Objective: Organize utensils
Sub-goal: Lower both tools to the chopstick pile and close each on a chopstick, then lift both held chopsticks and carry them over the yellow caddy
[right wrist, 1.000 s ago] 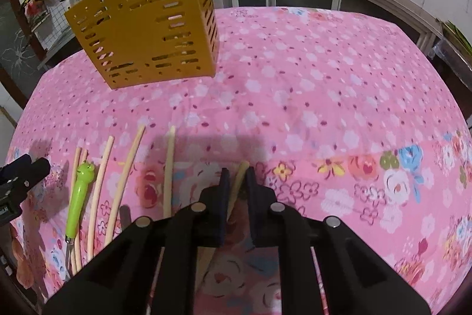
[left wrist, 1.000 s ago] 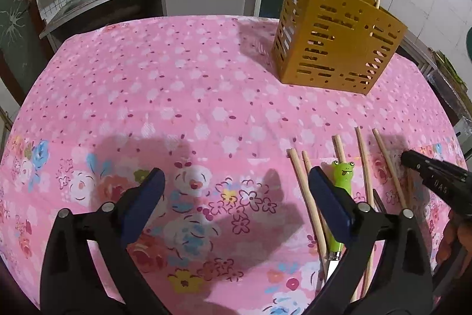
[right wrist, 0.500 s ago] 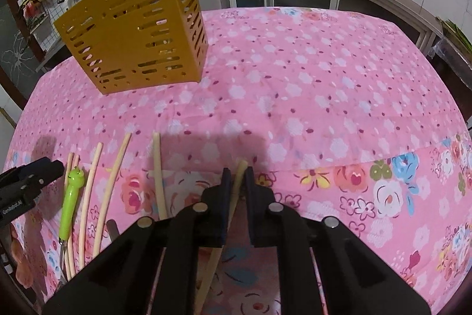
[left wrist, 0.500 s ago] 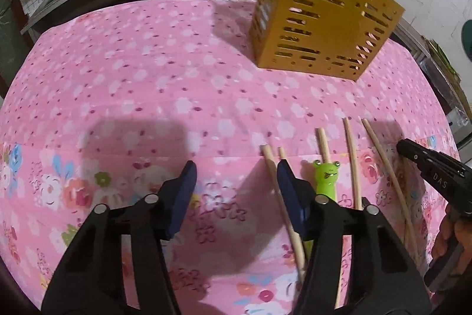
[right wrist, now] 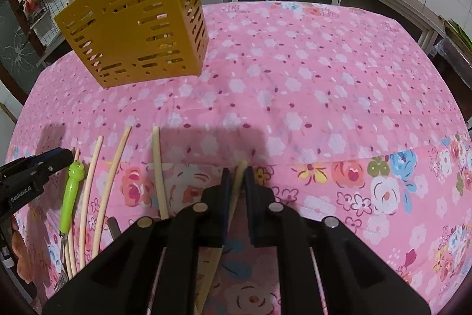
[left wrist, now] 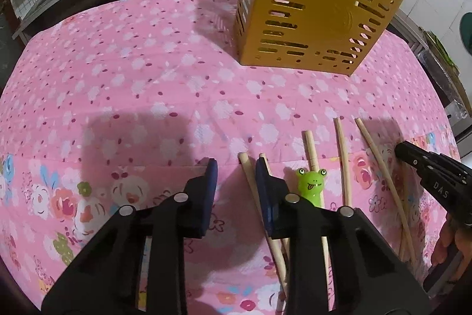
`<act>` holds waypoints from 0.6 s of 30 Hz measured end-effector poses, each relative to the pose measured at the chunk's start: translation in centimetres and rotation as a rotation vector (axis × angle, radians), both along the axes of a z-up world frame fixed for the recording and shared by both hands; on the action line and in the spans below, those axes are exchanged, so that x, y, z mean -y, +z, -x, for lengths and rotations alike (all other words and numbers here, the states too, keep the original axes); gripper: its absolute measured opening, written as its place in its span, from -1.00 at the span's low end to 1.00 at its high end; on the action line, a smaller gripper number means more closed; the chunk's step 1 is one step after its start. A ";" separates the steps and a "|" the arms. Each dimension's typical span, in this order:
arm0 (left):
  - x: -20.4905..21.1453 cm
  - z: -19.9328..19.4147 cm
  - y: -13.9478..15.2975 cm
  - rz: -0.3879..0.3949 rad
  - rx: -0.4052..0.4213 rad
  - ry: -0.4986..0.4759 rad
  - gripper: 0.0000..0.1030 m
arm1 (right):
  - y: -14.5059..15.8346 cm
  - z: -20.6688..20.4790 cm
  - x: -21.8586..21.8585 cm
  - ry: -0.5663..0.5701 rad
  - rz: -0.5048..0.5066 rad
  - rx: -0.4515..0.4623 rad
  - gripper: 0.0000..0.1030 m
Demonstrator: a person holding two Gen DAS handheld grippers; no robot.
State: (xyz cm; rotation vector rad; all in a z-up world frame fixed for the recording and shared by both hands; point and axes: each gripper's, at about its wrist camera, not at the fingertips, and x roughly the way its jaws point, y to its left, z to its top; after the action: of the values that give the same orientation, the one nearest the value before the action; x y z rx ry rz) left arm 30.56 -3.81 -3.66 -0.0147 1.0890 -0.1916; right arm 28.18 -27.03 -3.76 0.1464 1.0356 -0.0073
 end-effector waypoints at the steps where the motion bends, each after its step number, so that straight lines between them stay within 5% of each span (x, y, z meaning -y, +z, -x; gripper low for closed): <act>1: 0.2 -0.1 0.0 -0.011 0.000 -0.001 -0.51 | 0.0 -0.1 -0.1 -0.002 0.002 -0.005 -0.81; 5: 1.0 -0.6 -0.1 -0.022 -0.010 -0.011 -0.54 | 0.1 -0.5 -0.3 -0.005 0.016 -0.014 -0.82; 9: 1.6 -0.4 -0.1 -0.058 -0.004 -0.024 -0.82 | 0.1 -0.6 -0.1 -0.013 0.001 -0.010 -0.83; 18: 1.3 0.5 0.5 -0.025 0.010 -0.029 -0.83 | 0.7 0.3 0.2 -0.015 -0.029 0.022 -0.84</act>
State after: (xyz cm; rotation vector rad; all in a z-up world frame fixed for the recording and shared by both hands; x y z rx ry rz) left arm 30.06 -5.06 -3.11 0.0243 1.0821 -0.2042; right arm 27.90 -27.23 -3.09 0.1808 1.0127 -0.0044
